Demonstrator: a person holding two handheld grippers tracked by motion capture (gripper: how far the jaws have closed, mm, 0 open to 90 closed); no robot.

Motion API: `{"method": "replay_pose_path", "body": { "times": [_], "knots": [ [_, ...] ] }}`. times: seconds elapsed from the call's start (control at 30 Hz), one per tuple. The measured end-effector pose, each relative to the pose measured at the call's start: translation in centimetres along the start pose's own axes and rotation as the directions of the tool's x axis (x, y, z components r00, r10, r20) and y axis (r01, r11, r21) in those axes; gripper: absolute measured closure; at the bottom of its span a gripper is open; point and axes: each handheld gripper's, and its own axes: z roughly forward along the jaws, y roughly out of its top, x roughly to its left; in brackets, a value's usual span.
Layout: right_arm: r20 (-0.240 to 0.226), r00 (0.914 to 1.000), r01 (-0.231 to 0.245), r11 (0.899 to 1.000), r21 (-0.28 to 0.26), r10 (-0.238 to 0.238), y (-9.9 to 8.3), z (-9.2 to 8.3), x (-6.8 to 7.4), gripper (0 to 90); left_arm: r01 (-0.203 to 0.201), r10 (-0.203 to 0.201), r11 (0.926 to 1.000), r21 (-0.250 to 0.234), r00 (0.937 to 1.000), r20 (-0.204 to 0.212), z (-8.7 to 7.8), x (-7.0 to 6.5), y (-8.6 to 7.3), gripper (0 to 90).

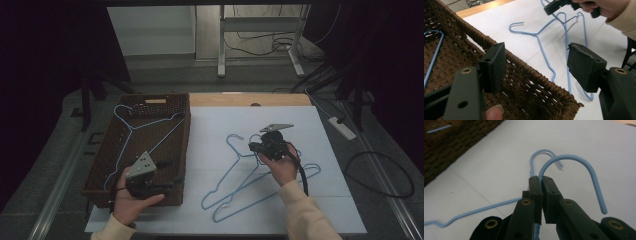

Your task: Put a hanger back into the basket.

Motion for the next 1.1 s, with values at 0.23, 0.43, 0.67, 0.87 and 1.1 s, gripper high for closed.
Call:
{"method": "replay_pose_path", "body": {
  "times": [0.23,0.43,0.67,0.87,1.1],
  "knots": [
    [-0.03,0.9995,0.01,0.998,-0.061,-0.012,-0.8,-2.0,0.6,87.2,-0.001,0.001,0.9999,0.01,0.9999,0.01,0.3,-0.3,0.1,32.3],
    [-0.043,0.9989,0.017,0.996,-0.087,-0.021,-1.1,-2.6,0.7,87.2,-0.005,0.005,0.9999,0.01,0.9998,0.021,0.6,-0.8,0.6,32.2],
    [-0.063,0.9976,0.023,0.995,-0.096,-0.029,-1.3,-2.7,0.9,87.2,-0.025,0.023,0.9992,0.032,0.9977,0.064,2.0,-2.4,2.1,31.9],
    [-0.075,0.9965,0.029,0.994,-0.103,-0.037,-1.3,-2.9,1.0,87.2,-0.039,0.032,0.9971,0.064,0.9938,0.106,3.8,-3.4,3.0,31.4],
    [-0.077,0.9964,0.028,0.994,-0.108,-0.036,-1.3,-3.0,1.1,87.2,-0.048,0.037,0.9958,0.078,0.9889,0.144,5.2,-4.3,3.4,31.3]
  ]
}}
